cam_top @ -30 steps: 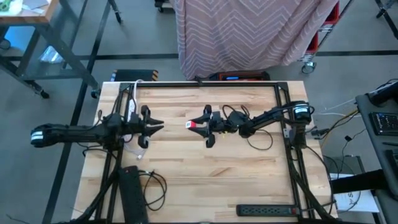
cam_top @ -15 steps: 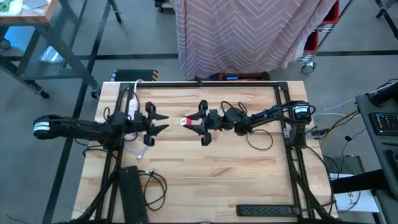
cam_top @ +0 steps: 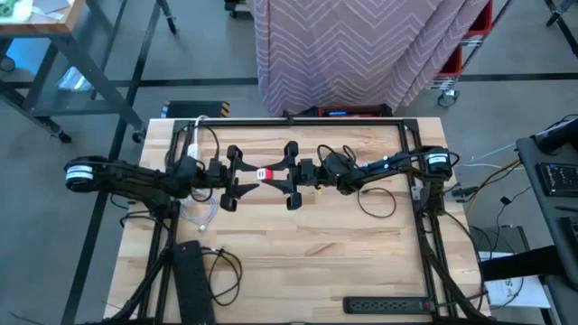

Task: Insert USB
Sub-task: Insert the right black charger cable into the red charger adapter

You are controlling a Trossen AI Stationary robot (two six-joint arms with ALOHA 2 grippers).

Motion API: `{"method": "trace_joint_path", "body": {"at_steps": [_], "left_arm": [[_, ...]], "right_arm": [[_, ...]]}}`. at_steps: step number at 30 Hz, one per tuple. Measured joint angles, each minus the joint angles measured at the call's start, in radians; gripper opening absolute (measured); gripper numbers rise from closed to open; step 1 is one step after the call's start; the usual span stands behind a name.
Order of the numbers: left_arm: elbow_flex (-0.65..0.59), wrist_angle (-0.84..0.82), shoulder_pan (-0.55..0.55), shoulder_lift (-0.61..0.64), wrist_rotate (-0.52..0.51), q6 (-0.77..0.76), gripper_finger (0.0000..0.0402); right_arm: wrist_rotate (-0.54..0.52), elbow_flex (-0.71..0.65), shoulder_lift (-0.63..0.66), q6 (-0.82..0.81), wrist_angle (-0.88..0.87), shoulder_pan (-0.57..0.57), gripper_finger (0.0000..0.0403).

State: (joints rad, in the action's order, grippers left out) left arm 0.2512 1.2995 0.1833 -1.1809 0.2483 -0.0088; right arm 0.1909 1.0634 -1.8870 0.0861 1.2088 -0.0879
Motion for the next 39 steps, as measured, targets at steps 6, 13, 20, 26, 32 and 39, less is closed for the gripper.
{"method": "trace_joint_path", "body": {"at_steps": [6, 13, 20, 26, 32, 39], "left_arm": [[0.009, 0.125, 0.001, -0.097, 0.000, 0.014, 0.0197], [0.086, 0.133, 0.001, -0.185, 0.005, 0.027, 0.0212], [0.104, 0.127, 0.001, -0.191, 0.049, 0.030, 0.0218], [0.087, 0.110, 0.002, -0.157, 0.041, 0.030, 0.0176], [0.097, 0.084, 0.003, -0.157, 0.042, 0.030, 0.0124], [0.083, 0.060, 0.003, -0.149, 0.049, 0.034, 0.0124]], "right_arm": [[-0.001, 0.002, 0.000, -0.013, -0.001, 0.000, 0.0126], [-0.008, 0.003, 0.000, -0.014, -0.025, 0.000, 0.0126], [-0.004, 0.002, 0.002, -0.023, -0.030, 0.001, 0.0126], [-0.019, 0.002, 0.002, -0.019, -0.047, 0.001, 0.0126], [-0.038, 0.001, 0.007, -0.013, -0.086, 0.000, 0.0126], [-0.051, 0.001, 0.006, -0.047, -0.126, 0.001, 0.0182]]}}
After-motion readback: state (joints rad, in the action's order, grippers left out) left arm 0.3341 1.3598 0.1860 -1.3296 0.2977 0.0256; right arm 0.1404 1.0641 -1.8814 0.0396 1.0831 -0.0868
